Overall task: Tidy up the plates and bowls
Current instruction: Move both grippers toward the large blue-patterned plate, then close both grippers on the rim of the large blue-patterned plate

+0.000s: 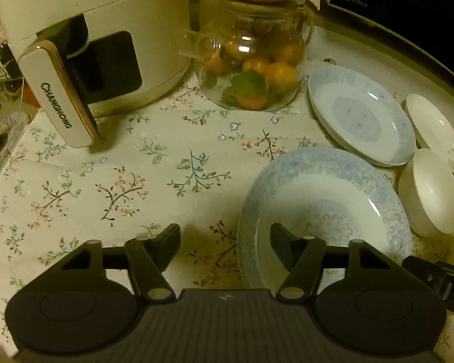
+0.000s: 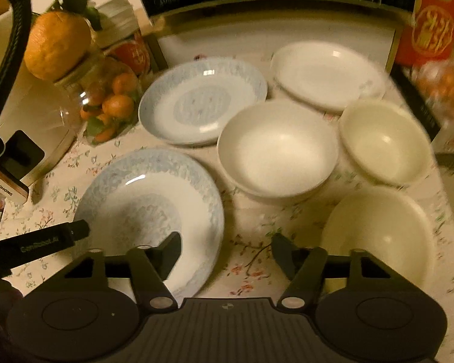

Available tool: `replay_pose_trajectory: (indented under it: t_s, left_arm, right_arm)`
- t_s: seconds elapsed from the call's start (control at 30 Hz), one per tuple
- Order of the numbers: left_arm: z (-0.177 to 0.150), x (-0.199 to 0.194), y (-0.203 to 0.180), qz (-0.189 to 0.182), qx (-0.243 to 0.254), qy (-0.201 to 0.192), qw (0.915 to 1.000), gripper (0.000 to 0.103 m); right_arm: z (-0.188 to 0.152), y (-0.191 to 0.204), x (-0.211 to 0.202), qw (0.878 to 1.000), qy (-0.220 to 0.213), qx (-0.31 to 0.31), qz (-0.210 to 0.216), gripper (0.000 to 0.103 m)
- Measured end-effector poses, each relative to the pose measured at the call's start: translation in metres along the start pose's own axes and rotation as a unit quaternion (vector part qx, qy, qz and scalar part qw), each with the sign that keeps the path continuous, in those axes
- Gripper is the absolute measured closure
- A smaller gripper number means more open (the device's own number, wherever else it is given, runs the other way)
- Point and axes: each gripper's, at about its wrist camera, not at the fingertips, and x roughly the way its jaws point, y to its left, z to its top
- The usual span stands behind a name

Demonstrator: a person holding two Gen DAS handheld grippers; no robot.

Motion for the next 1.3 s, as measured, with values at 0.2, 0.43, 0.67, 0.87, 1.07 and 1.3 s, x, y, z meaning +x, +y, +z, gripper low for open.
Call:
replay_pose_trajectory:
  t_s: [0.2, 0.43, 0.67, 0.87, 1.07, 1.3]
  left_arm:
    - [0.004, 0.015, 0.0, -0.004, -0.003, -0.009, 0.9999, 0.052]
    - [0.003, 0.018, -0.013, -0.017, 0.029, -0.043, 0.9985, 0.07]
    - [-0.001, 0.018, -0.016, -0.03, 0.059, -0.058, 0.9961, 0.082]
    - [0.0, 0.016, -0.006, -0.046, 0.027, -0.052, 0.9972, 0.088]
    - [-0.005, 0.004, 0.002, -0.04, 0.027, -0.033, 0.9983, 0.09]
    - [-0.019, -0.022, 0.014, -0.028, 0.035, -0.026, 0.9987, 0.092]
  right_arm:
    - [0.005, 0.003, 0.02, 1.0, 0.017, 0.001, -0.005, 0.053]
    - [0.012, 0.008, 0.046, 0.999, 0.038, 0.01, 0.009, 0.07]
    - [0.012, 0.012, 0.048, 0.999, 0.034, 0.013, 0.028, 0.085]
    - [0.013, 0.004, 0.048, 0.998, 0.037, 0.038, 0.043, 0.089]
    - [0.01, 0.011, 0.04, 0.998, 0.035, 0.023, 0.044, 0.089]
    - [-0.001, 0.017, 0.011, 0.998, 0.031, -0.003, 0.058, 0.089]
